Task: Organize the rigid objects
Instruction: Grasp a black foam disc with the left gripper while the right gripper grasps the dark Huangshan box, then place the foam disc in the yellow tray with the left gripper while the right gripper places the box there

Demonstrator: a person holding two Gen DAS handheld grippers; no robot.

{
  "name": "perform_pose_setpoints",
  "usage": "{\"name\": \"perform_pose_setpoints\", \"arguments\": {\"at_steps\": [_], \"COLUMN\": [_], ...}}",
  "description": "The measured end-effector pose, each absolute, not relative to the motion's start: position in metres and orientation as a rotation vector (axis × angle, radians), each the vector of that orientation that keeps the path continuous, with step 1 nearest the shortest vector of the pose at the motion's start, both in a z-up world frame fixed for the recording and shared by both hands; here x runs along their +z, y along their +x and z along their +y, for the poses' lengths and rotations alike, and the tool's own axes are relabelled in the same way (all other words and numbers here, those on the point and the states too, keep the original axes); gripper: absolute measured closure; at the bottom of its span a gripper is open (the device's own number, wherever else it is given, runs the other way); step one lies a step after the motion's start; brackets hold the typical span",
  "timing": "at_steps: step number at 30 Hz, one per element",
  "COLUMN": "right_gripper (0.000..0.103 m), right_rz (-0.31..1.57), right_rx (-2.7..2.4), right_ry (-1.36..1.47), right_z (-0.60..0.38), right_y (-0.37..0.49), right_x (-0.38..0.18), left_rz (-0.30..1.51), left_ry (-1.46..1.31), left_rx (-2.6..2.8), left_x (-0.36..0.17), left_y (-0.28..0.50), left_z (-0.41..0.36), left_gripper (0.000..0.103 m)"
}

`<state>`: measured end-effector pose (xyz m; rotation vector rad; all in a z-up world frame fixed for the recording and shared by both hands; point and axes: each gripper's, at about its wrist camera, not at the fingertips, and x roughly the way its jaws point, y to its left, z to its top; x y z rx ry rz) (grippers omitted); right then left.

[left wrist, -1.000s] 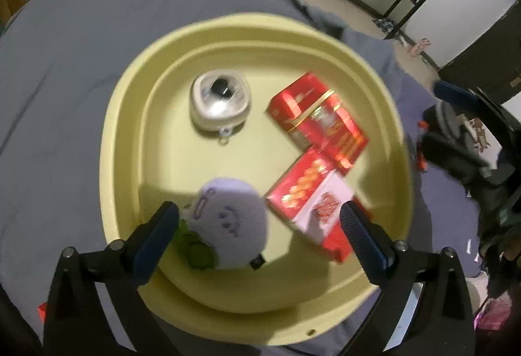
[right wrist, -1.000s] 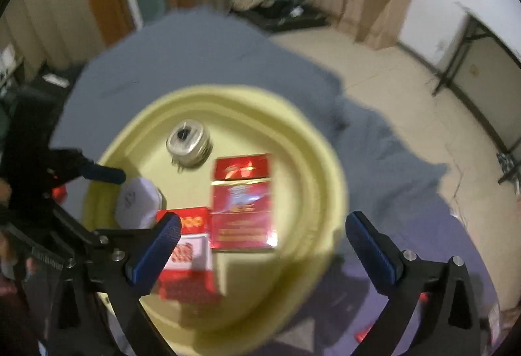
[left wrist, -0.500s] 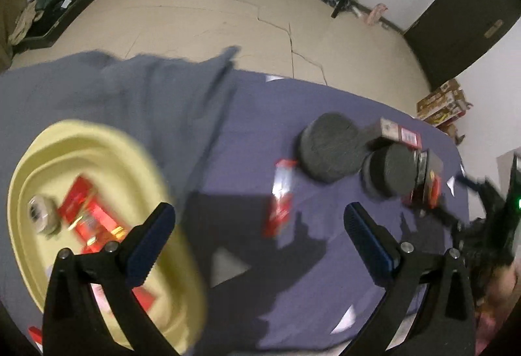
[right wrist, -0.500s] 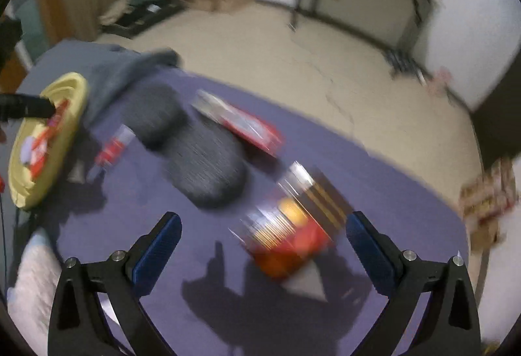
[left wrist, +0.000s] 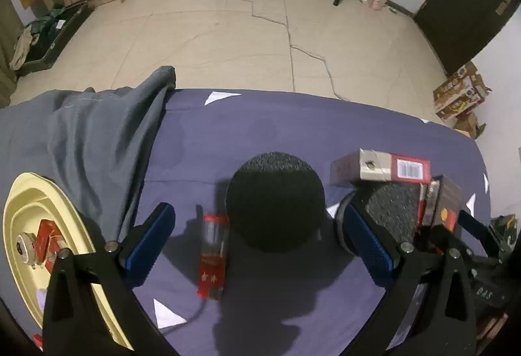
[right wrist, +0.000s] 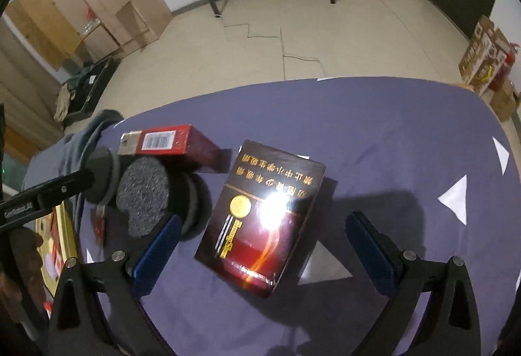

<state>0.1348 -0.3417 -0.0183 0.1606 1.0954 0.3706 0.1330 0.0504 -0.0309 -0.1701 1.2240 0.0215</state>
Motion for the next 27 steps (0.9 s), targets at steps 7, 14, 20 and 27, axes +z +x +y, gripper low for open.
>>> {"name": "perform_pose_setpoints", "arguments": {"at_steps": [7, 14, 20, 27], "right_gripper": [0.006, 0.033, 0.040, 0.042], "right_rz": [1.145, 1.110, 1.085, 1.027], "right_rx": [0.329, 0.381, 0.445, 0.568], "right_ry": [0.172, 0.106, 0.092, 0.078], "right_z": [-0.340, -0.334, -0.336, -0.352], "right_y": [0.156, 0.154, 0.146, 0.125], "right_x": [-0.030, -0.022, -0.020, -0.013], "left_rz": [1.244, 1.255, 1.234, 1.170], "left_ry": [-0.197, -0.221, -0.263, -0.335], "left_rx": [0.037, -0.007, -0.018, -0.047], "left_x": [-0.042, -0.050, -0.040, -0.003], "left_y": [0.143, 0.145, 0.139, 0.119], "left_z": [0.044, 0.044, 0.054, 0.071], "left_gripper": [0.001, 0.032, 0.033, 0.033]}}
